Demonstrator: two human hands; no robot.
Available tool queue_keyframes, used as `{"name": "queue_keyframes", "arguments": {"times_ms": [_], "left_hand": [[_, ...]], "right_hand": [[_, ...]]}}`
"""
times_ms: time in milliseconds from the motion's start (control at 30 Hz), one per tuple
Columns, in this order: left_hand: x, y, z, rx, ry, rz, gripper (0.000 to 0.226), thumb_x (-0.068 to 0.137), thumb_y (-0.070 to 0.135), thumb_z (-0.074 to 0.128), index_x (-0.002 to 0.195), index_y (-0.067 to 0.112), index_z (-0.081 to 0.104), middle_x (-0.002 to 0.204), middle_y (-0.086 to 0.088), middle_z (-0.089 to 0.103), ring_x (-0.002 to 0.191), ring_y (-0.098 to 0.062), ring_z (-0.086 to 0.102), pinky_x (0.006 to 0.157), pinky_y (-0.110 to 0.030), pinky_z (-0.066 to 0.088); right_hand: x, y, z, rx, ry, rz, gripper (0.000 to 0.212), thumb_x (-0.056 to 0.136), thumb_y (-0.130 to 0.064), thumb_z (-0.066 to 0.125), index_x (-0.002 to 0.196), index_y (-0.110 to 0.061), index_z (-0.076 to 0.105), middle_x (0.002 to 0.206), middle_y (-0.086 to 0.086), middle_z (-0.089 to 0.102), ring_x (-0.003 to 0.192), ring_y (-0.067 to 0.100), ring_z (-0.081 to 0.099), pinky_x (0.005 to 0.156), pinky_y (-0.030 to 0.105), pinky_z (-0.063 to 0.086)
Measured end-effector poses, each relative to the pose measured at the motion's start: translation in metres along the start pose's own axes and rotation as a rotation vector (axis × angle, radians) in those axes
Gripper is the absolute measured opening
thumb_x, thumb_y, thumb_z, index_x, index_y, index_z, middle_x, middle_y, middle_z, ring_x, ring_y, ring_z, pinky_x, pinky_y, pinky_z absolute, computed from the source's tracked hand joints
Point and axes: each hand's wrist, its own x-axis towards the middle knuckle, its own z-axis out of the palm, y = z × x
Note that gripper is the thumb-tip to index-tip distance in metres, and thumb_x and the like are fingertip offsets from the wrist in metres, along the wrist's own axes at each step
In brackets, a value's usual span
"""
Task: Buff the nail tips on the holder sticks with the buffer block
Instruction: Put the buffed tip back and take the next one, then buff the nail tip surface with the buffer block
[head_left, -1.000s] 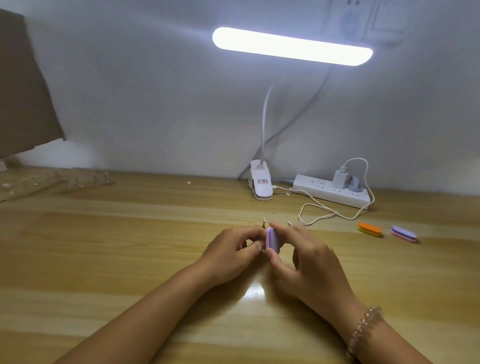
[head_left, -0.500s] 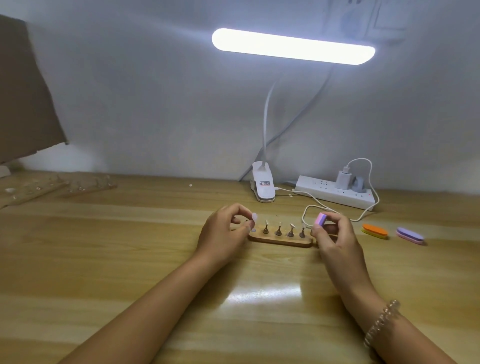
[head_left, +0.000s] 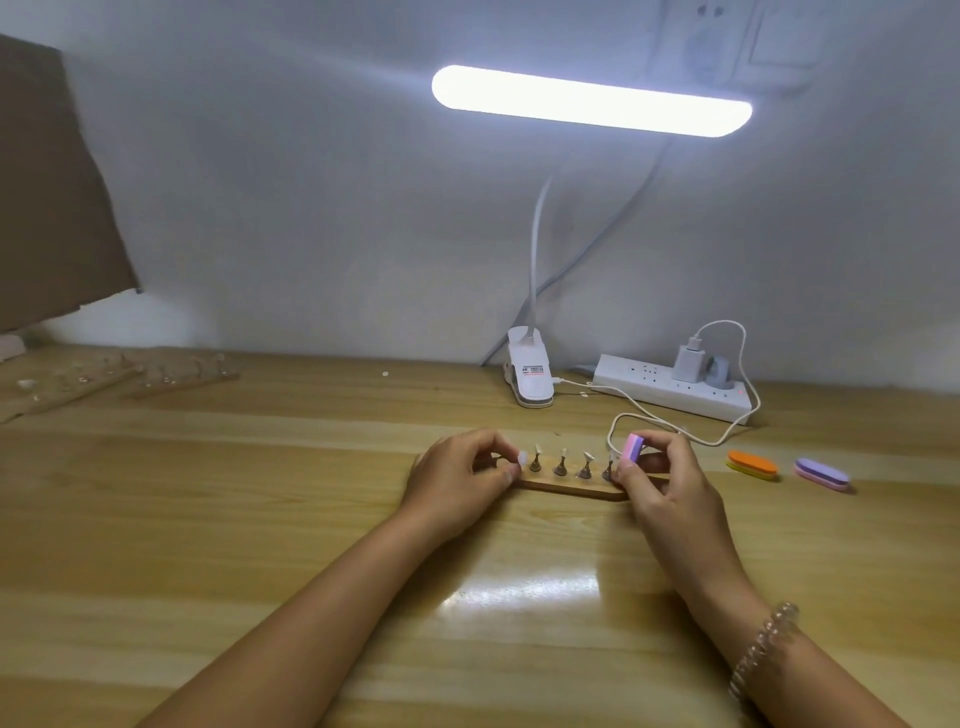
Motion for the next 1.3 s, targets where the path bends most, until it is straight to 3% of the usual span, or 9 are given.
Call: {"name": "queue_keyframes", "arguments": {"times_ms": [167, 367, 700, 833, 1067, 1233, 1300], "left_hand": [[-0.001, -0.001, -0.001, -0.010, -0.003, -0.002, 0.005, 0.090, 0.027, 0.070, 0.094, 0.028, 0.073, 0.100, 0.016, 0.071, 0.099, -0.006, 0.065, 0.095, -0.038, 0.051], [-0.003, -0.004, -0.001, -0.026, 0.010, 0.025, 0.005, 0.087, 0.025, 0.072, 0.091, 0.028, 0.073, 0.090, 0.019, 0.071, 0.074, 0.002, 0.058, 0.082, -0.033, 0.051], [-0.004, -0.004, -0.002, -0.086, 0.003, 0.006, 0.020, 0.082, 0.023, 0.078, 0.070, 0.035, 0.068, 0.072, 0.020, 0.067, 0.072, 0.000, 0.061, 0.074, -0.028, 0.049], [-0.005, -0.002, -0.004, -0.152, -0.040, 0.002, 0.020, 0.083, 0.018, 0.079, 0.072, 0.034, 0.072, 0.083, 0.011, 0.074, 0.085, -0.013, 0.070, 0.083, -0.035, 0.054], [-0.004, -0.003, -0.003, -0.088, -0.061, 0.030, 0.016, 0.083, 0.024, 0.077, 0.076, 0.035, 0.068, 0.091, 0.008, 0.074, 0.094, -0.014, 0.068, 0.091, -0.046, 0.053], [-0.005, 0.001, 0.005, 0.287, 0.075, 0.177, 0.023, 0.082, 0.050, 0.072, 0.101, 0.039, 0.065, 0.121, 0.017, 0.053, 0.118, -0.008, 0.041, 0.099, -0.028, 0.030], [-0.007, 0.003, 0.008, 0.366, 0.135, 0.262, 0.021, 0.085, 0.049, 0.069, 0.101, 0.037, 0.066, 0.130, 0.016, 0.050, 0.123, -0.007, 0.037, 0.100, -0.027, 0.022]], "right_hand": [[-0.003, -0.003, -0.003, -0.017, 0.004, 0.006, 0.016, 0.093, -0.020, 0.061, 0.105, -0.030, 0.056, 0.094, -0.007, 0.068, 0.092, 0.013, 0.065, 0.086, 0.041, 0.053], [-0.005, -0.005, -0.004, -0.045, -0.001, -0.003, 0.016, 0.092, -0.022, 0.063, 0.102, -0.032, 0.056, 0.090, -0.009, 0.069, 0.090, 0.009, 0.066, 0.083, 0.037, 0.053], [-0.006, -0.007, -0.006, -0.089, -0.007, 0.006, 0.015, 0.091, -0.023, 0.065, 0.105, -0.027, 0.059, 0.091, -0.007, 0.071, 0.088, 0.013, 0.068, 0.087, 0.043, 0.054], [-0.007, -0.008, -0.007, -0.096, -0.009, 0.009, 0.015, 0.091, -0.022, 0.065, 0.105, -0.025, 0.060, 0.091, -0.006, 0.071, 0.089, 0.015, 0.068, 0.087, 0.045, 0.054], [-0.006, -0.005, -0.006, -0.105, 0.002, 0.001, 0.016, 0.089, -0.022, 0.067, 0.104, -0.025, 0.061, 0.089, -0.006, 0.071, 0.087, 0.013, 0.068, 0.085, 0.040, 0.054], [-0.006, -0.004, -0.005, -0.093, 0.013, -0.008, 0.016, 0.089, -0.022, 0.067, 0.103, -0.026, 0.061, 0.088, -0.006, 0.072, 0.087, 0.012, 0.068, 0.085, 0.038, 0.054], [-0.007, -0.005, -0.003, -0.119, 0.004, -0.029, 0.018, 0.088, -0.022, 0.067, 0.104, -0.027, 0.061, 0.087, -0.009, 0.070, 0.086, 0.011, 0.067, 0.083, 0.037, 0.053]]}}
